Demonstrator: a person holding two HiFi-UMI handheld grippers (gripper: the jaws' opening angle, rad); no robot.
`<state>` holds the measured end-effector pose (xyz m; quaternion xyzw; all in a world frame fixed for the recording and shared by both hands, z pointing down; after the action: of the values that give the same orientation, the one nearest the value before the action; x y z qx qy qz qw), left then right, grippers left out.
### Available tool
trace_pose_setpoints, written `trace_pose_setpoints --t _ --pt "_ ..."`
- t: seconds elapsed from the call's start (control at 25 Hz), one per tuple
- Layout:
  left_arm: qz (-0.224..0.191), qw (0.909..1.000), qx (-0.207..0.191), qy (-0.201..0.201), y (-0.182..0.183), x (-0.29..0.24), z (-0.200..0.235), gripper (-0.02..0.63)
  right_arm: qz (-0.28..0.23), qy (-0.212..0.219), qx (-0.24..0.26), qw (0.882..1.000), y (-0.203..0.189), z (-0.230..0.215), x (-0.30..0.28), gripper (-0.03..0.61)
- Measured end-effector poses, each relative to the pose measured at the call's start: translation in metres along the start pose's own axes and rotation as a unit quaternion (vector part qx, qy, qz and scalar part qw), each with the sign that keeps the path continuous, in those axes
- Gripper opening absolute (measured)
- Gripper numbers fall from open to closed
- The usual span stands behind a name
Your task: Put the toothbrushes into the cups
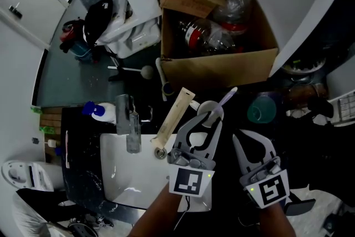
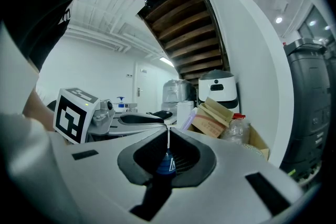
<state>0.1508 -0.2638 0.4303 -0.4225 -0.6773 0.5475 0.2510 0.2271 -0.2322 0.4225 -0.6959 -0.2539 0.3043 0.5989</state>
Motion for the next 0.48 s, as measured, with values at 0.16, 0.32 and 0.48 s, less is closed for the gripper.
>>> trace_pose_setpoints --t 0.16,0.32,0.48 --pt "-0.001 1.0 -0.005 -0.001 0.006 0.008 -0.001 0.101 -0.01 0.001 0.003 1.0 0.008 0.007 0.002 0.035" --pt "-0.006 0.9999 -0.008 -0.002 0.014 0.02 -0.001 0.103 -0.018 0.0 0.009 1.0 0.017 0.017 0.004 0.035" --pt "-0.008 0.9999 -0.007 -0.009 0.019 0.032 -0.002 0.103 -0.028 -0.002 0.016 0.999 0.027 0.028 0.008 0.035"
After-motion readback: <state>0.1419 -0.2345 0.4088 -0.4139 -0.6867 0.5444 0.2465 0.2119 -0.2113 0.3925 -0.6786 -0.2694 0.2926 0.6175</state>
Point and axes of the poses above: the fingertips, and each gripper's own axes: x backward along the fingers, z to its left, y out of its top, the point moved 3 cm from there along x, backward along the fingers, and after that the axes turned 3 degrees about -x, right-handed, at the moved point
